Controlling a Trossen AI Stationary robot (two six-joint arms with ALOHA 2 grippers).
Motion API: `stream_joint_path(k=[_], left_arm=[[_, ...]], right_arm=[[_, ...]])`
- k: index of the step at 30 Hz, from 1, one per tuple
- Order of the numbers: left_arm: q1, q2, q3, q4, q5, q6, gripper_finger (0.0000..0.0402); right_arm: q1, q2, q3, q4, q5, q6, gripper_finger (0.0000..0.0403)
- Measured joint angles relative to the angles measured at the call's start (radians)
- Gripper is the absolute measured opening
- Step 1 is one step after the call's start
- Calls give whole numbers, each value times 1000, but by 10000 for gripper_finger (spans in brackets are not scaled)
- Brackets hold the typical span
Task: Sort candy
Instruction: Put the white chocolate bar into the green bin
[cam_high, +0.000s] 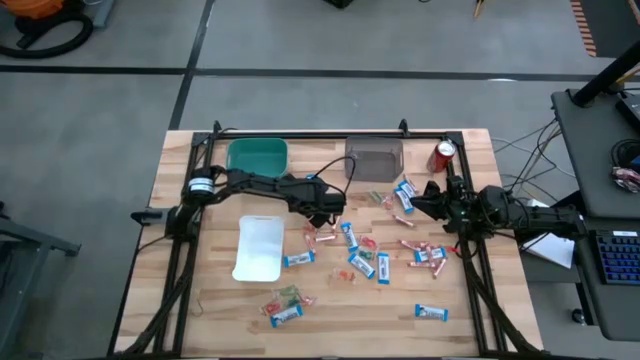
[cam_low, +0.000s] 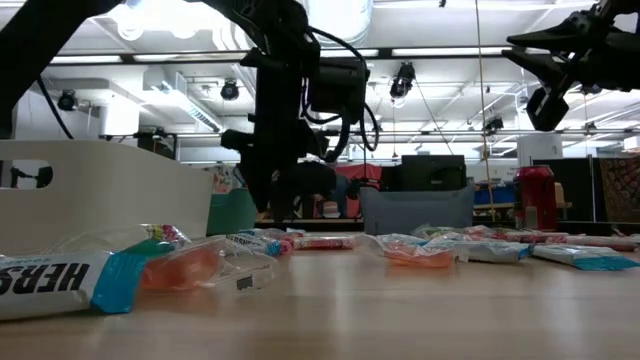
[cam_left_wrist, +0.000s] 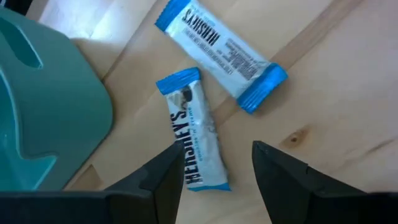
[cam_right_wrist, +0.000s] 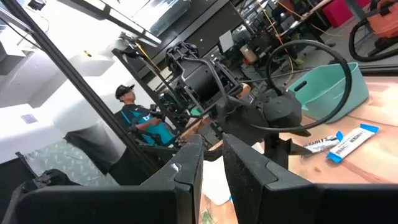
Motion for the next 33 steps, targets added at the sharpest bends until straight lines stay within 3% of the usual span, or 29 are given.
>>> stream_joint_path(k=[21, 33], left_arm=[[31, 0, -65, 60, 3, 35, 170], [36, -1, -115, 93, 9, 34, 145]], right_arm=[[0, 0, 0, 0, 0, -1, 57], [0, 0, 0, 0, 0, 0, 57]])
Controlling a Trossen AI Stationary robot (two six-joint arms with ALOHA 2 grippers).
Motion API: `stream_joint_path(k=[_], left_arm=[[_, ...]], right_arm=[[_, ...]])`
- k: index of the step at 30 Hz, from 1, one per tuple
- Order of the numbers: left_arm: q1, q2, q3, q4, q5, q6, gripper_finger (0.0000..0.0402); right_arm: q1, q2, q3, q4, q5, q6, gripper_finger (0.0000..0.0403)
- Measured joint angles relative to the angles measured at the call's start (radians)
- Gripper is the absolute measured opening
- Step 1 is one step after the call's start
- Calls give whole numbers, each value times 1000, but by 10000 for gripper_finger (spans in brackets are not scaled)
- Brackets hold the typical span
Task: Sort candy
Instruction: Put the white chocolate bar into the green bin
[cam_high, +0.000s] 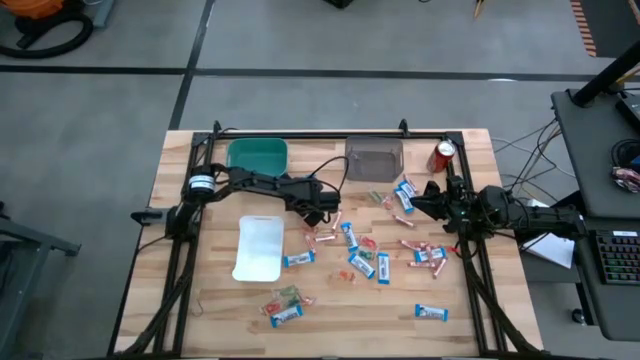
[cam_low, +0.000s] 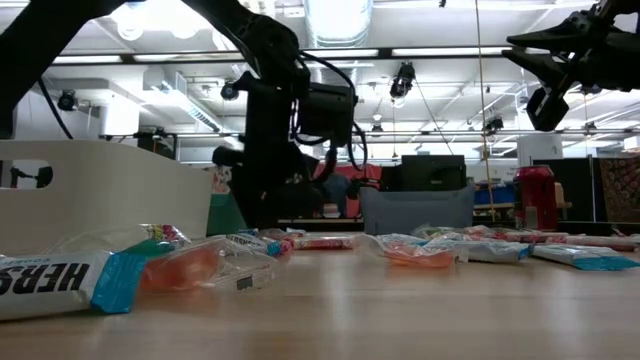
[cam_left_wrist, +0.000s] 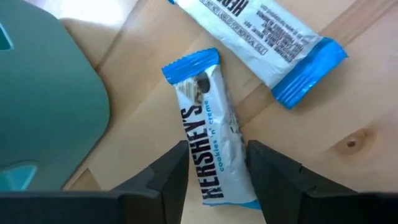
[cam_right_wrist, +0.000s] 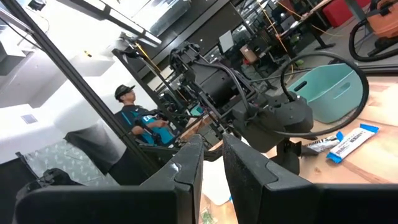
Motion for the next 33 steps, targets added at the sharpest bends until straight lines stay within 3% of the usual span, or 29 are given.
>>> stream_joint_path(k=[6, 14, 24, 33], left_arm=[[0, -4, -20, 29, 17, 0, 111], [-2, -4, -21, 28, 18, 1, 12], [-20, -21, 2, 15, 51, 58, 2], [-52, -126, 10, -12, 60, 154, 0]], right_arm=[[0, 0, 0, 0, 0, -1, 57], [0, 0, 0, 0, 0, 0, 57], [0, 0, 0, 0, 0, 0, 57], [0, 0, 0, 0, 0, 0, 57]])
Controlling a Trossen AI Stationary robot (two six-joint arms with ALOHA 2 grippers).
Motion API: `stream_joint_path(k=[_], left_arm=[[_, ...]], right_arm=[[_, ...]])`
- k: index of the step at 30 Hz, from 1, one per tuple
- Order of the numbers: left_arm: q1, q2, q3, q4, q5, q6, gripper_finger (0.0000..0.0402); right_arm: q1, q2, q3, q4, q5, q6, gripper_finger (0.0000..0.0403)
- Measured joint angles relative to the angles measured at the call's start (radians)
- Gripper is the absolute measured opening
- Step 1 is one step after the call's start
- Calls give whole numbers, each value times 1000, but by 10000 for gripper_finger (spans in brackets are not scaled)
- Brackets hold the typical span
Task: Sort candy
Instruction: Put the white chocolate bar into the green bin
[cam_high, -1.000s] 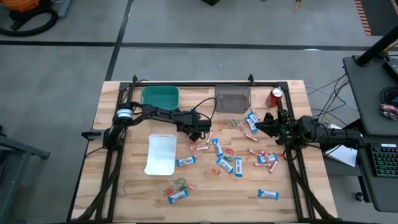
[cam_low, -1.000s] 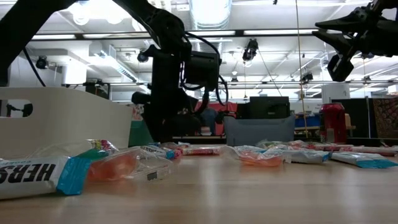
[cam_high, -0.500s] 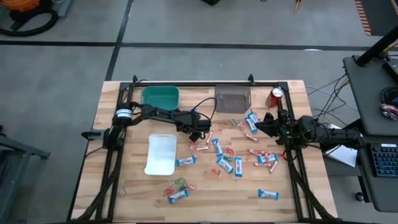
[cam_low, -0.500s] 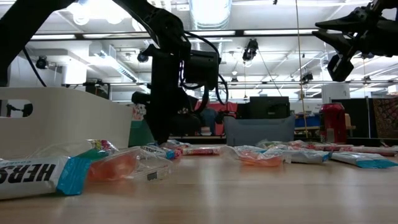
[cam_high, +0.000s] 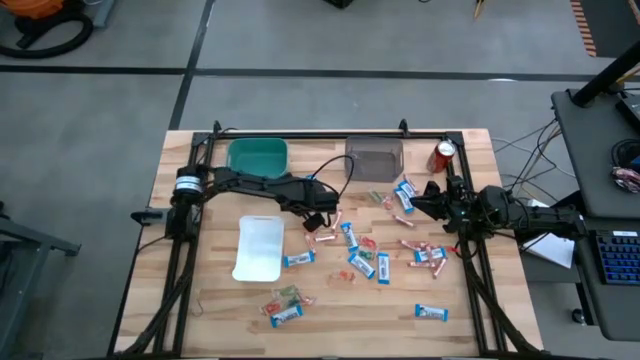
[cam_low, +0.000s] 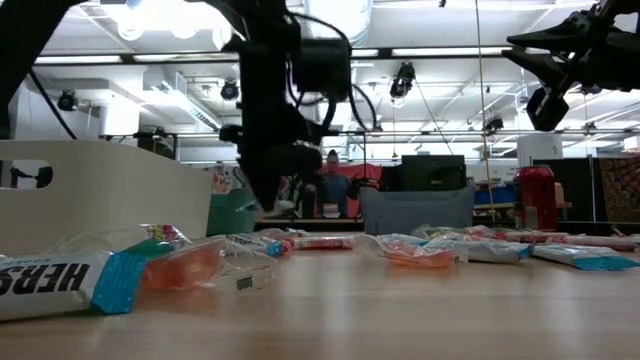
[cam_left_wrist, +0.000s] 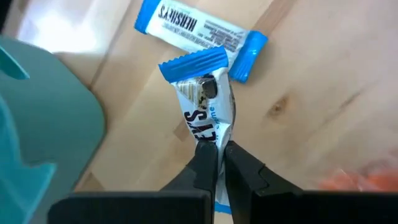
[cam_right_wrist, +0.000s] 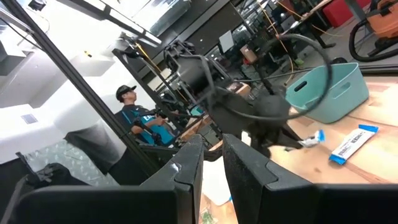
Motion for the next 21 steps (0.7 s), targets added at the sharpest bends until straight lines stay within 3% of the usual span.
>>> stream_joint_path(k=[5, 12, 17, 21], left_arm=[[-14, -92, 0, -80, -3, 174, 0], [1, -245, -40, -261, -42, 698, 0], [119, -412, -135, -260, -62, 800, 0], [246, -526, -262, -166, -61, 897, 0]], right_arm=[[0, 0, 0, 0, 0, 0, 57], [0, 0, 0, 0, 0, 7, 57], [0, 0, 0, 0, 0, 13, 57], [0, 0, 0, 0, 1, 10, 57]])
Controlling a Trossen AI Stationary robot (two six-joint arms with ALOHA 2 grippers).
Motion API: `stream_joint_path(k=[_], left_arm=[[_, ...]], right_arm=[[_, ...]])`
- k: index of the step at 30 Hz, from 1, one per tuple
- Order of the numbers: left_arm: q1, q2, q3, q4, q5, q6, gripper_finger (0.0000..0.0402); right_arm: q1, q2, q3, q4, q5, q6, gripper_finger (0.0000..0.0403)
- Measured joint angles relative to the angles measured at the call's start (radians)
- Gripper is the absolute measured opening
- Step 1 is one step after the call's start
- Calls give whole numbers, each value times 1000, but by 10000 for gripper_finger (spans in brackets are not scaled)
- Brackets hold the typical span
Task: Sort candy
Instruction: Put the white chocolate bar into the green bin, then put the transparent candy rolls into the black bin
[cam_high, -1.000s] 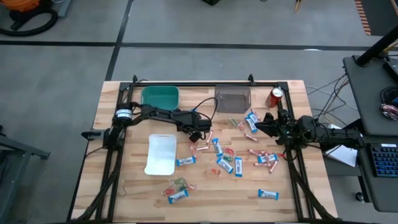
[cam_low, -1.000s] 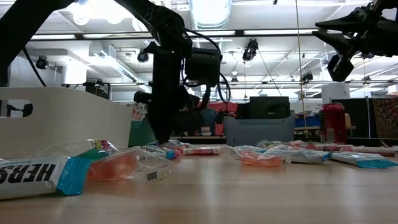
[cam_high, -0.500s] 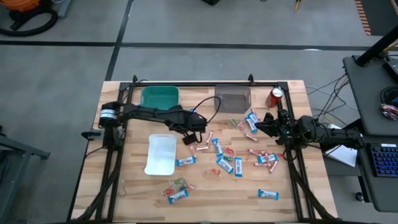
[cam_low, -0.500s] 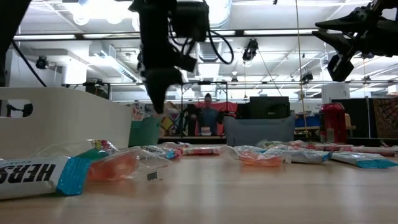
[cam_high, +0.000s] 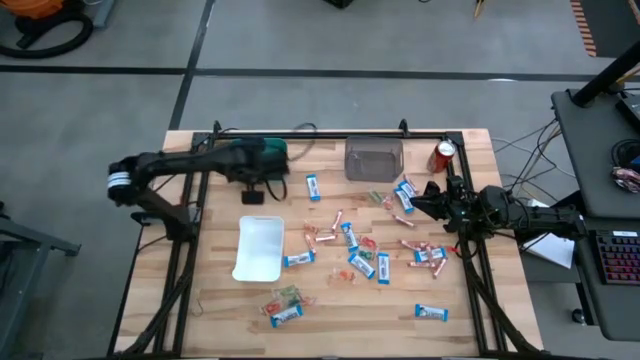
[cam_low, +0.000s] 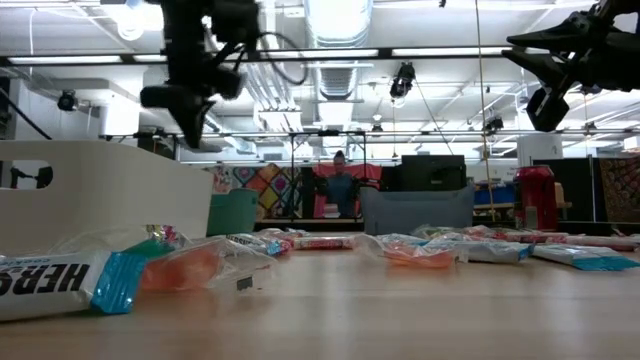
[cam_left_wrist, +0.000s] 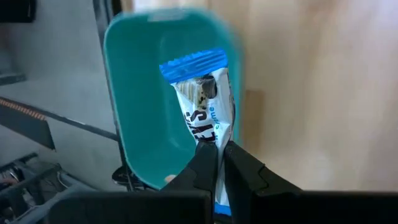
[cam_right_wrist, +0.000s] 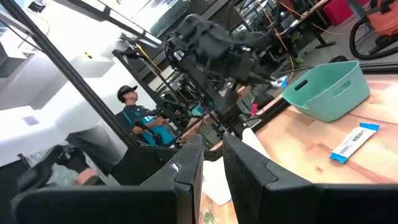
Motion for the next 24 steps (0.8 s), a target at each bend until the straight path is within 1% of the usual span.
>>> stream_joint_path(k=[5, 9, 15, 18, 24], left_arm=[[148, -74, -159, 241, -6, 204, 0], [236, -79, -216, 387, -5, 312, 2], [310, -42, -220, 413, 3, 358, 30], [324, -32, -220, 413, 32, 367, 53], [325, -25, -214, 413, 38, 368, 90]], right_arm=[[0, 0, 0, 0, 2, -3, 57], [0, 0, 0, 0, 1, -2, 57], [0, 0, 0, 0, 0, 6, 57], [0, 0, 0, 0, 1, -19, 57], [-1, 0, 0, 1, 22, -27, 57]])
